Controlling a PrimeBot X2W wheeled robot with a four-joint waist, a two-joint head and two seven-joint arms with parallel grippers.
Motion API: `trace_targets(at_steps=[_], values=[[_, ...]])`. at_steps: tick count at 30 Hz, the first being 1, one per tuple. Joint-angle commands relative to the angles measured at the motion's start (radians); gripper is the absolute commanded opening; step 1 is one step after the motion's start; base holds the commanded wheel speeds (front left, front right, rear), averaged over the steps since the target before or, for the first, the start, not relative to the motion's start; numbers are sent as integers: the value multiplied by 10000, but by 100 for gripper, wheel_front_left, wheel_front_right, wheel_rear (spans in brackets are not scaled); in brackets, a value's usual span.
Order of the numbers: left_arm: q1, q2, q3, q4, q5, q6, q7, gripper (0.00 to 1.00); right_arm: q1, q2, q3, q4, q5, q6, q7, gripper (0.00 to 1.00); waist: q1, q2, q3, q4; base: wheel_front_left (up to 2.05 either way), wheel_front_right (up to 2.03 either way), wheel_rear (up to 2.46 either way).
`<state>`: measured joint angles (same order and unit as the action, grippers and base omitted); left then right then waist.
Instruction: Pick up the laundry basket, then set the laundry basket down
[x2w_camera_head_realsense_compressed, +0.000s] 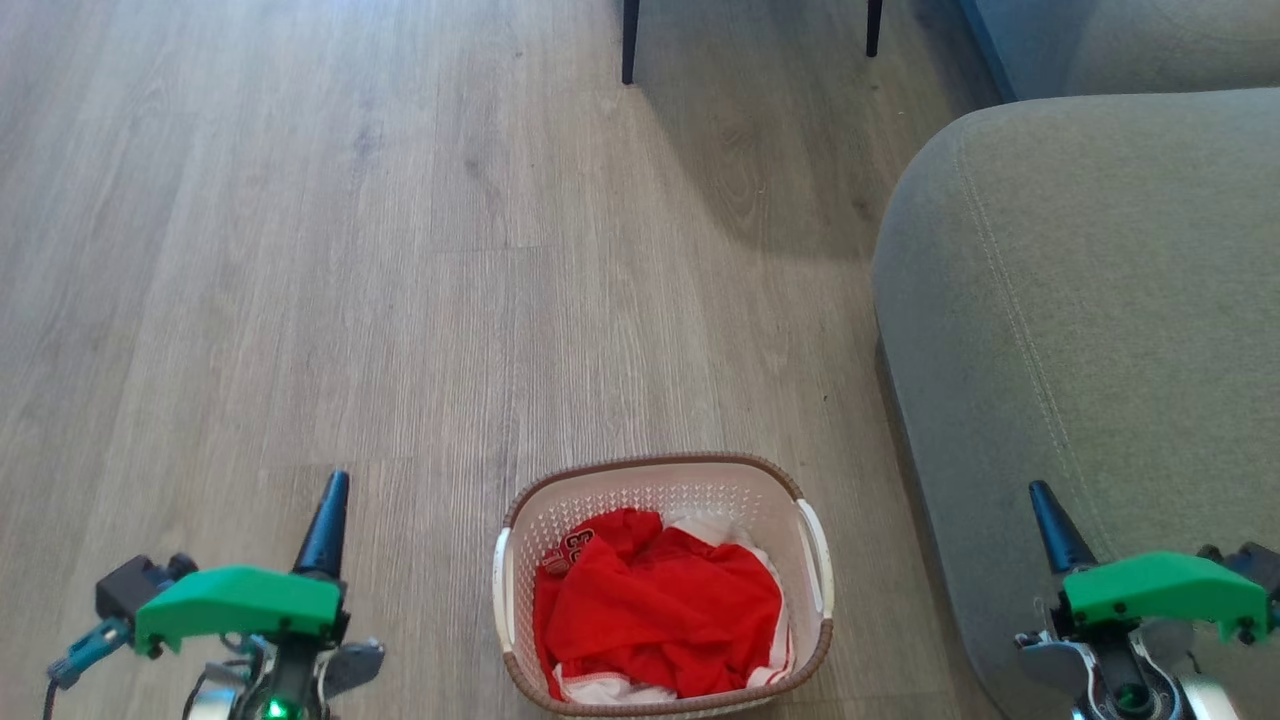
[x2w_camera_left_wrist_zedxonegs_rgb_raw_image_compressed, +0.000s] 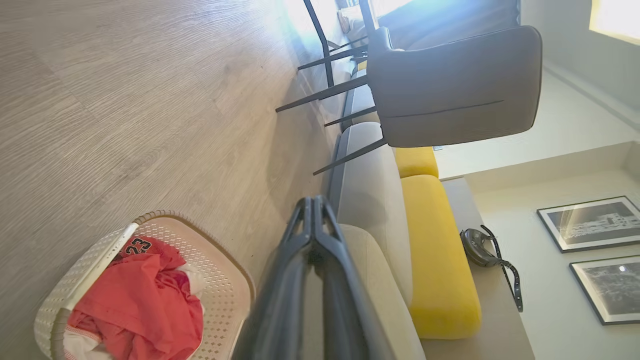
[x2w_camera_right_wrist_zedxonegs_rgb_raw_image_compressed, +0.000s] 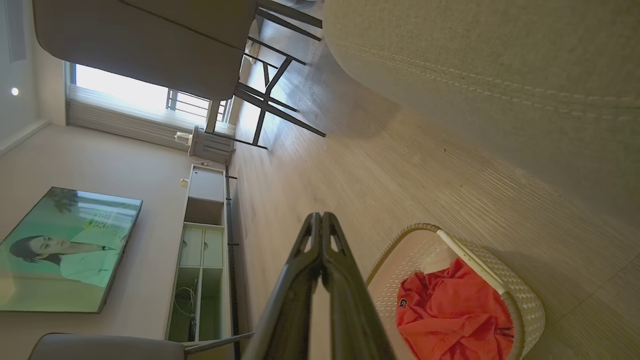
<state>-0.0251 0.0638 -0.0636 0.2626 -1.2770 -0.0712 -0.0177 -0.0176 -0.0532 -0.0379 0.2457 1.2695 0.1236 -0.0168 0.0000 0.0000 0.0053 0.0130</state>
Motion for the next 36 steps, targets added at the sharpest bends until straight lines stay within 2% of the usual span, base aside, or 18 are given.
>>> trace_targets(at_steps=[1, 33, 36], values=[[-574, 162, 384, -284, -315, -90, 88, 0, -602, -210, 45, -259, 329, 53, 125, 0, 0, 0, -1, -7, 0, 0, 0], [-796, 129, 1397, -192, -3585, -589, 1006, 0, -872, -193, -446, -31, 3611, 71, 1042, 0, 0, 0, -21, -129, 0, 0, 0], [-800, 120, 1420, -191, -3611, -594, 1026, 0, -876, -186, -462, -27, 3639, 71, 1061, 0, 0, 0, -21, -130, 0, 0, 0]])
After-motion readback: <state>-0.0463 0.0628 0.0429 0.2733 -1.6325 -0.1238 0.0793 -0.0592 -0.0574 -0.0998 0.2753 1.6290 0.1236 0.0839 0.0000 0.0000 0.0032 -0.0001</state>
